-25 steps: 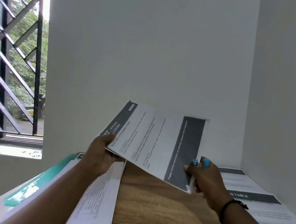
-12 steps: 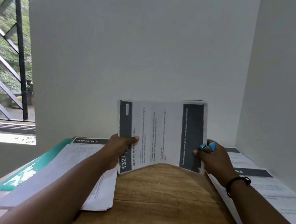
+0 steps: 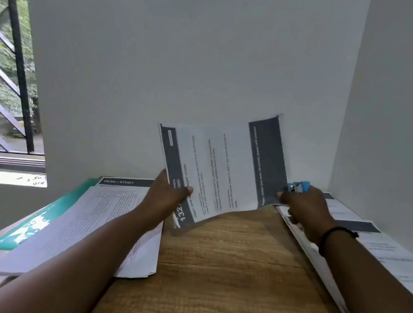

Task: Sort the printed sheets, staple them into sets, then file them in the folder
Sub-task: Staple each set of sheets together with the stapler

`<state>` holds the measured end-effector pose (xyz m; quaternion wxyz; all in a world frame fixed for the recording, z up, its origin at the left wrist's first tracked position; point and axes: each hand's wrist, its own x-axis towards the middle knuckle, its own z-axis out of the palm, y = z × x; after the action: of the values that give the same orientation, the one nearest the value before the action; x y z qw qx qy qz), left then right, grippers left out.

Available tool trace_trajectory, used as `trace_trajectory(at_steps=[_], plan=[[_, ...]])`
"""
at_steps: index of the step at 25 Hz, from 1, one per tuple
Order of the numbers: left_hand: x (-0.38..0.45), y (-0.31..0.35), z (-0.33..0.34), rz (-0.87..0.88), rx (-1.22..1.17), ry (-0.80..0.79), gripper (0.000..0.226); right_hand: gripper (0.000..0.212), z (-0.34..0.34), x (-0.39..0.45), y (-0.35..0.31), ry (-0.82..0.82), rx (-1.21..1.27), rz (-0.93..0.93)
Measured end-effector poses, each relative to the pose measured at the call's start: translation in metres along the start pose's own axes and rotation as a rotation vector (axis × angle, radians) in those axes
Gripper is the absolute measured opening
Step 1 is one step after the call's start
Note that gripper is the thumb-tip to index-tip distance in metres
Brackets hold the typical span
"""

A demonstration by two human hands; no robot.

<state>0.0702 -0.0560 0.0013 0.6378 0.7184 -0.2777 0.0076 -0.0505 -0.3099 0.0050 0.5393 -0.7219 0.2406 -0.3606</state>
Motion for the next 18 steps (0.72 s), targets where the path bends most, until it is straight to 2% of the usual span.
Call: trace_trajectory(at_steps=[3,4,5,6,8,9,11,14,16,18], plan=[[-0.005,0.003,-0.008,0.242,0.112,0.092,0.092,0.019,-0.009,0.003,-0.005,0.031,0.125,0.117],[-0.008,0.004,-0.009,0.343,0.167,0.089,0.104,0.021,-0.011,0.003,-0.005,0.031,0.144,0.140],[-0.011,0.006,-0.009,0.428,0.208,0.067,0.106,0.022,-0.012,0.003,-0.005,0.030,0.157,0.156],[-0.014,0.008,-0.008,0.485,0.239,0.038,0.099,0.022,-0.013,0.003,-0.005,0.029,0.167,0.170],[-0.015,0.012,-0.005,0.519,0.290,0.006,0.070,0.019,-0.016,0.006,-0.004,0.034,0.186,0.191],[-0.015,0.013,-0.004,0.493,0.300,-0.013,0.053,0.018,-0.018,0.007,-0.003,0.042,0.190,0.201],[-0.013,0.013,-0.002,0.329,0.235,-0.074,0.029,0.018,-0.021,0.009,0.000,0.057,0.222,0.205],[-0.012,0.012,0.003,0.039,-0.004,-0.091,0.022,0.025,-0.022,0.007,-0.003,0.121,0.346,0.191],[-0.009,0.011,0.005,-0.029,-0.132,-0.016,0.023,0.033,-0.019,0.003,-0.008,0.113,0.424,0.198],[-0.007,0.010,0.006,-0.041,-0.196,0.062,0.024,0.039,-0.011,-0.004,-0.017,0.041,0.394,0.252]])
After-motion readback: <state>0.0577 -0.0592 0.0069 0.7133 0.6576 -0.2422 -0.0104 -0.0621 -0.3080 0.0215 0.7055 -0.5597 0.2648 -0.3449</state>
